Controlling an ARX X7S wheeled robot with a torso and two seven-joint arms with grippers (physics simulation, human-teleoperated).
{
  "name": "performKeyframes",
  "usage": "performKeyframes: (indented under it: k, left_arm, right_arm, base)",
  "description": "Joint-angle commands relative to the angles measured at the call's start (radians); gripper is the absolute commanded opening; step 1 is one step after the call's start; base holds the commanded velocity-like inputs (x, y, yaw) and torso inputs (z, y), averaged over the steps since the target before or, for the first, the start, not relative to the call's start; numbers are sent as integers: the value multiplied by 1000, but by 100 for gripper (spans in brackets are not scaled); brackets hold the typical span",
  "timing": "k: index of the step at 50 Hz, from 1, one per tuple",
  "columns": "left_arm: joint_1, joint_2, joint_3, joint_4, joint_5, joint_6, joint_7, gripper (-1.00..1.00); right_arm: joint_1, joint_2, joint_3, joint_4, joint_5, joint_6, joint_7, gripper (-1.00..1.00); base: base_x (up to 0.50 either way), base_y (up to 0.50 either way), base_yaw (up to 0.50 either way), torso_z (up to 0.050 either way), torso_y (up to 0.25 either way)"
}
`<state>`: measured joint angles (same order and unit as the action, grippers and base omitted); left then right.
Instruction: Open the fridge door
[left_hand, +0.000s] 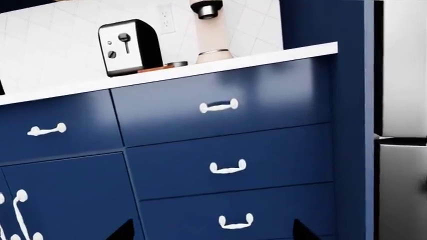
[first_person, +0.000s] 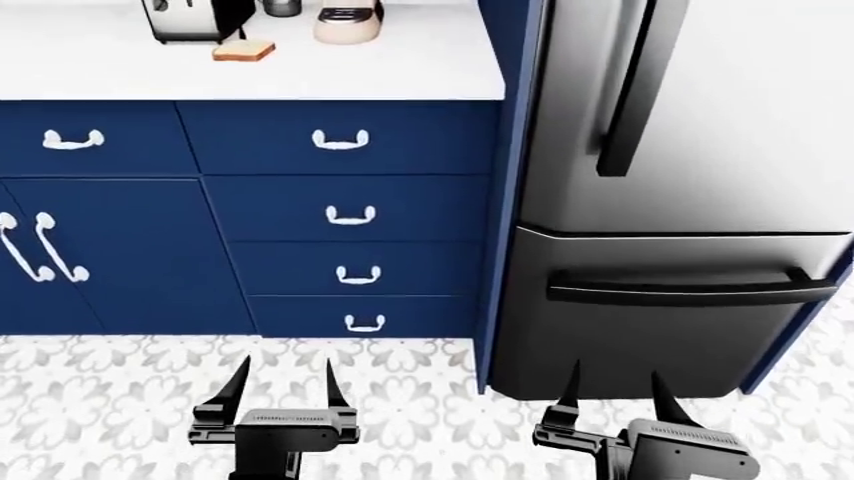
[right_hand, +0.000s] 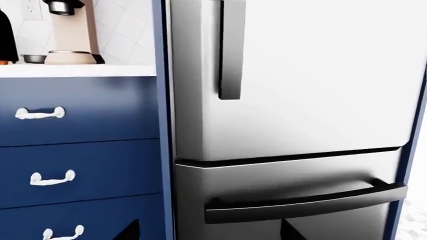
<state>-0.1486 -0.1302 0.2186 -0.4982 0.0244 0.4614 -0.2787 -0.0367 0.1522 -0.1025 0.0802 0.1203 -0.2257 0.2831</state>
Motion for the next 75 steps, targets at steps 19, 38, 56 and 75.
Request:
performKeyframes:
  k: [19,38,56,75]
  left_arm:
    - [-9,10,4,-13,9,-11,-3,100]
    - [-17,4,22,-26,5,-7,-16,100]
    - [-14,-3,42,-28,12,-3,-31,100]
    - [-15,-10,57,-29,5,1,-38,100]
  right_arm:
    - [3,2,-9,-6,-9,-4,-20,100]
    - [9,13,-23,-9,-3,2,-9,100]
    - [6,20,-33,-26,-5,-4,11,100]
    - [-3,32,-33,-53,-8,-12,38,100]
  base:
    - [500,0,0,0,0]
    - [500,0,0,0,0]
    - [281,0,0,0,1]
    - [0,0,0,0,0]
